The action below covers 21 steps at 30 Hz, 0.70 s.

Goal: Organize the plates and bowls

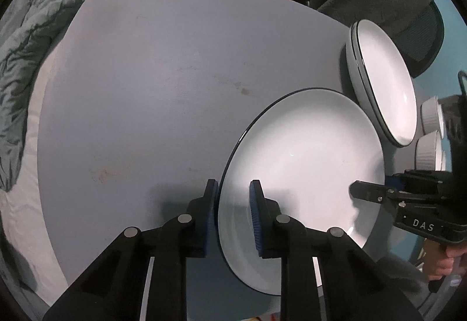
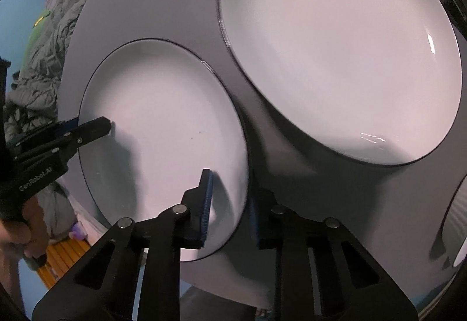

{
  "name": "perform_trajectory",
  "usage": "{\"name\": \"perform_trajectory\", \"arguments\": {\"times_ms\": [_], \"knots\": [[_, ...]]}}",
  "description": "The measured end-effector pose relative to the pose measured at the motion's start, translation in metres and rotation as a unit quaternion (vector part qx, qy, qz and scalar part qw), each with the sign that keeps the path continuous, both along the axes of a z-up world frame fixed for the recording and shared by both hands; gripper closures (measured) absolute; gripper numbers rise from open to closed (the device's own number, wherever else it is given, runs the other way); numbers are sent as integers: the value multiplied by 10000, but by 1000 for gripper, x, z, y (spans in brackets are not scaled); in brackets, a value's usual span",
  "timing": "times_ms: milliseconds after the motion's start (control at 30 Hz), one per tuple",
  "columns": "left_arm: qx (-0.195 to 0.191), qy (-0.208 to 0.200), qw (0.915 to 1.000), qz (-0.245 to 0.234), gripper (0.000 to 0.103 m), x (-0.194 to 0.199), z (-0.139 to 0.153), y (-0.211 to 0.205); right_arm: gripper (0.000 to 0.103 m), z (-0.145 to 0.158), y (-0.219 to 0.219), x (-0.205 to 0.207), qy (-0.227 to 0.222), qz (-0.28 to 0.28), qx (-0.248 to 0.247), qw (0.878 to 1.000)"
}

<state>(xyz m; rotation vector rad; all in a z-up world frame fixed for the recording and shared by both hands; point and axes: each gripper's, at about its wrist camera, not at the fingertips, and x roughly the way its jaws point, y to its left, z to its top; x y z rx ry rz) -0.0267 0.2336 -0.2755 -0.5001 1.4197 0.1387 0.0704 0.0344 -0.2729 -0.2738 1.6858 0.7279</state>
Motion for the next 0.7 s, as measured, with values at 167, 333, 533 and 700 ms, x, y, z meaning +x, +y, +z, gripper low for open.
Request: {"name": "perform_trajectory", "arguments": {"times_ms": [167, 333, 533, 700], "knots": [[-18, 48, 10000, -79, 83, -8, -1, -1, 84, -1, 1, -4, 63, 58, 20, 10000], [-275, 78, 9996, -71, 83, -24, -4, -17, 84, -1, -12, -9, 107, 46, -35, 9999], [-460, 106, 9988, -118, 83, -40, -7, -43, 84, -1, -31, -15, 142, 57, -111, 9998], [-632, 109, 9975, -281, 83, -38, -1, -70, 84, 0, -54, -19, 137, 22, -126, 9998]]}}
